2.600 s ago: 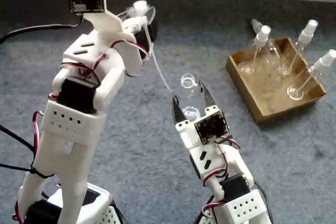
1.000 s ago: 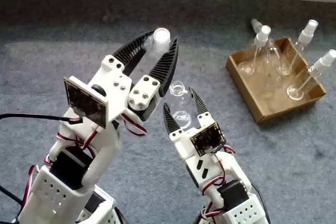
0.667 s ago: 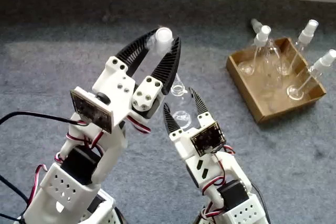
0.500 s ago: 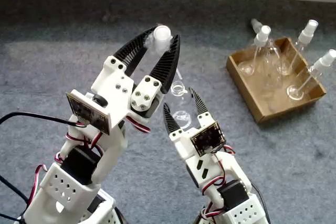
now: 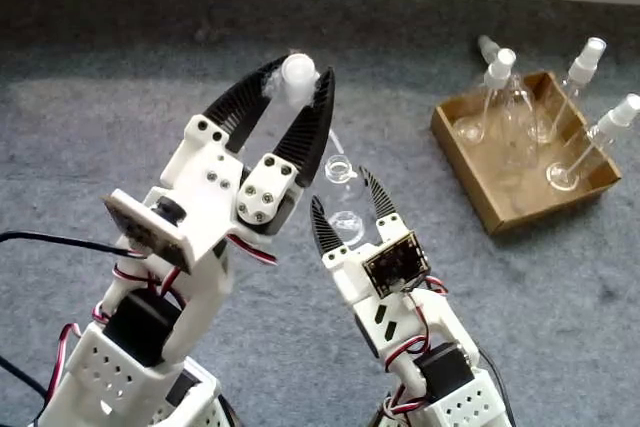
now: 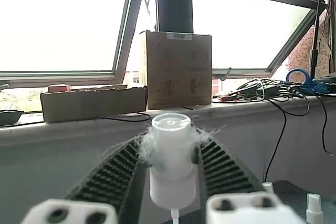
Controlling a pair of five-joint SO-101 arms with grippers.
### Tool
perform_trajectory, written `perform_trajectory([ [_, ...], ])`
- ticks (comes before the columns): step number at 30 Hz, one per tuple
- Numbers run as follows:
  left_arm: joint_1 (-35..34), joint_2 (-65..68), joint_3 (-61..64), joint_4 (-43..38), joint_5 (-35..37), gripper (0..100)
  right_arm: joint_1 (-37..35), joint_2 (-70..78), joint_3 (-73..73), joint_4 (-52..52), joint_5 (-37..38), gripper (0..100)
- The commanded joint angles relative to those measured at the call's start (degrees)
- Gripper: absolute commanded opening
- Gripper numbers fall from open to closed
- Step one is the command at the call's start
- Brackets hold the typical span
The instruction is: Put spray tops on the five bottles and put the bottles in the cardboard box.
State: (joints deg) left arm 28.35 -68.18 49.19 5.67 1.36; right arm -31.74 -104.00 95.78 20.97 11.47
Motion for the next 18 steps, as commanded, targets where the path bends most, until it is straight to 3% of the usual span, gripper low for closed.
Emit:
perform_trajectory([
  [1,0.9,0.2,-4.2,4.7,-0.3,0,-0.6,-1.2,7.2,0.0,-0.1,17.6],
  [6,1.5,0.7,-6.6,9.9,-0.2,0,-0.6,-1.2,7.2,0.0,-0.1,17.6],
  [14,8.0,0.8,-3.4,9.8,-0.4,0,-0.6,-1.2,7.2,0.0,-0.1,17.6],
  [18,7.8,0.8,-2.9,10.1,-0.4,0,-0.5,-1.2,7.2,0.0,-0.1,17.6],
])
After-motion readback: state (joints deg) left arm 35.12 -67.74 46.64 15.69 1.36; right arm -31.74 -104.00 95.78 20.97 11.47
